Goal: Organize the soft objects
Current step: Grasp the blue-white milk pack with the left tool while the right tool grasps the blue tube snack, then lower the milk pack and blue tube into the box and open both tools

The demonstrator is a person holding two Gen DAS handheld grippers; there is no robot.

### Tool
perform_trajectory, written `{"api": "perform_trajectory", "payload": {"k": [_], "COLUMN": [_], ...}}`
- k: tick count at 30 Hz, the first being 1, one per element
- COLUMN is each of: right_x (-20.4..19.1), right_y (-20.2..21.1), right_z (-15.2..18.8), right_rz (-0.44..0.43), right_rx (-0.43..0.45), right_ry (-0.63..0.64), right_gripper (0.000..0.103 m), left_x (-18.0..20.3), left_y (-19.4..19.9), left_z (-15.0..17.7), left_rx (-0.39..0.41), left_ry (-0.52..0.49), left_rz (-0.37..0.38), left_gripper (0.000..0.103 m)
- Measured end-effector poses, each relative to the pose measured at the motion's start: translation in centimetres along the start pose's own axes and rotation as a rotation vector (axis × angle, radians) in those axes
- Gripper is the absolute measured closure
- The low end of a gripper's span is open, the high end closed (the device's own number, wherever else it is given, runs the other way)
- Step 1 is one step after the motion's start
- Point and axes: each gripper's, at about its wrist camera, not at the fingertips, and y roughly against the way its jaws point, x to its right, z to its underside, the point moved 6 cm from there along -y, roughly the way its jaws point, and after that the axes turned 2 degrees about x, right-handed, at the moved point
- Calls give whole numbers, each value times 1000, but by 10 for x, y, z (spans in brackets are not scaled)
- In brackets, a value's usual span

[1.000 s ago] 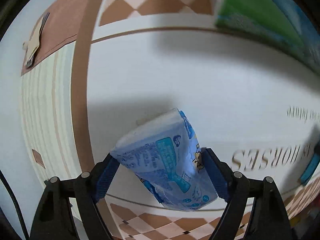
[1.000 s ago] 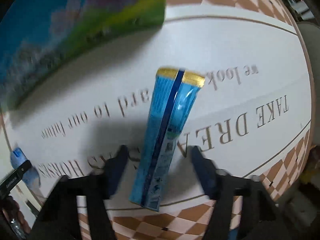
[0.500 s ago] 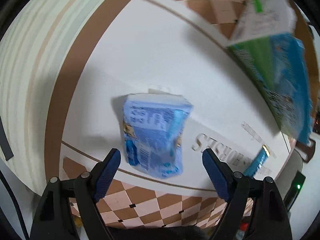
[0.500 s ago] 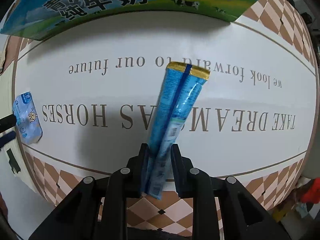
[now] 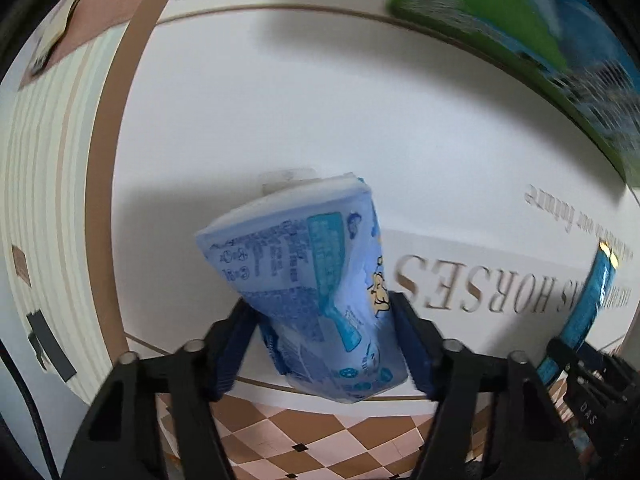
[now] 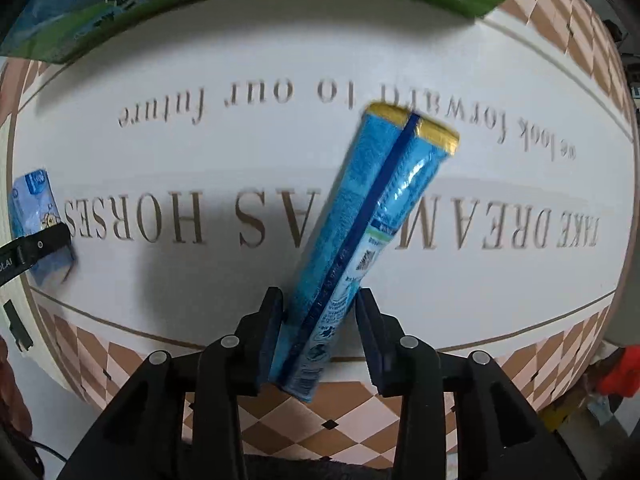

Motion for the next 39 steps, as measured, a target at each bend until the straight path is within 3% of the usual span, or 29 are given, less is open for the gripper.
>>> {"api": "perform_trajectory", "payload": {"k": [4,7,9,14,18,23,26,30,34,39], "right_x": [-10,-19,-27,-37,-36,-16,-17,-19,-16,-18], "right_y": [-1,5,13,80,159,250,276,275,247,192], "right_z": [8,12,16,18,-4,-60,-106,-164,-216,-240], "right_rz": [19,0,-50,-159,-210,-201,-127,-74,-54,-29], "right_rx": [31,42,44,144,285,431,494,457,352,270], "right_ry": [37,62,64,94,129,159,164,193,196,200], "right_gripper": [75,86,86,86,86,86,86,86,86,86], "left_x": [27,40,51,83,92,64,61,53,52,52], "left_y": [4,15,36,118,183,231,228,192,151,125], "left_z": [16,24,27,19,-15,-110,-159,-207,-223,-231], "left_rx": [3,4,38,162,259,319,276,167,61,-5], "left_ry": [-181,-230,-238,-234,-245,-224,-217,-205,-186,-182], "left_rz": [-55,-34,3,151,214,188,154,101,67,32], "left_gripper": [62,64,64,64,64,64,64,64,64,62]}}
